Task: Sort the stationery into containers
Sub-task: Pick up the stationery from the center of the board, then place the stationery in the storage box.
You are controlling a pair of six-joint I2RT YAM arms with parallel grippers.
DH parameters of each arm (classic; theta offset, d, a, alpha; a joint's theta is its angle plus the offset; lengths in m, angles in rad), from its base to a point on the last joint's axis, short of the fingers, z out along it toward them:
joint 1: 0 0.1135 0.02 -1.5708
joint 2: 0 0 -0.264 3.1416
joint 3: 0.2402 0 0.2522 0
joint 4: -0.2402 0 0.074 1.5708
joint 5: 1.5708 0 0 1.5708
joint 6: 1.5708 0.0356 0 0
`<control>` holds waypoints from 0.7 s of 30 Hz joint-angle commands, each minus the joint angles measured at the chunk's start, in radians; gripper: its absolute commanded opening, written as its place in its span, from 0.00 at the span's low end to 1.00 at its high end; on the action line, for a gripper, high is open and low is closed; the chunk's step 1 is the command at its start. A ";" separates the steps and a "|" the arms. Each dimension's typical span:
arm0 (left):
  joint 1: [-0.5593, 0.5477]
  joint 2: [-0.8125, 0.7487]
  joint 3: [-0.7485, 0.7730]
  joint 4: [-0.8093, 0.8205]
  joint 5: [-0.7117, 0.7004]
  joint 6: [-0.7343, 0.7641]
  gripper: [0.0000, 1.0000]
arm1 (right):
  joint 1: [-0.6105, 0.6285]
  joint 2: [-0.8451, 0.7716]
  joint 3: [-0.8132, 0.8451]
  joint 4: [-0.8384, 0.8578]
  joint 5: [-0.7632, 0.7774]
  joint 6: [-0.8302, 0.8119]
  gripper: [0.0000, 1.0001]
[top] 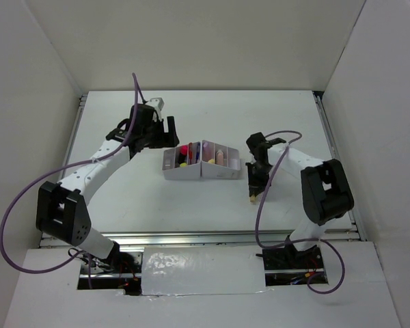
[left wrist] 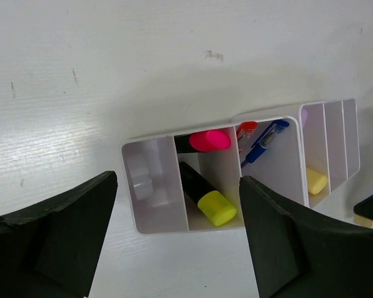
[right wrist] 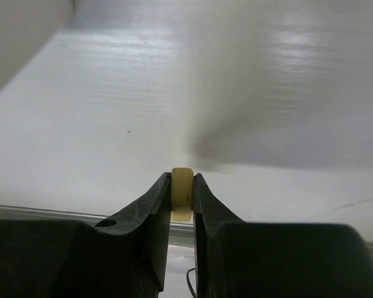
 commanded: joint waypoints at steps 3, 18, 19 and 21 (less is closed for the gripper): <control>-0.012 -0.098 0.000 0.075 0.016 0.069 0.92 | -0.046 -0.240 0.106 0.055 0.093 -0.021 0.00; -0.006 -0.157 0.005 0.092 0.022 0.129 0.99 | 0.006 -0.044 0.442 0.211 0.167 -0.052 0.00; 0.001 -0.158 0.002 0.098 0.027 0.131 0.99 | 0.014 -0.034 0.442 0.215 0.179 -0.057 0.00; 0.011 -0.163 -0.004 0.100 0.031 0.134 0.99 | 0.028 -0.006 0.448 0.215 0.184 -0.057 0.00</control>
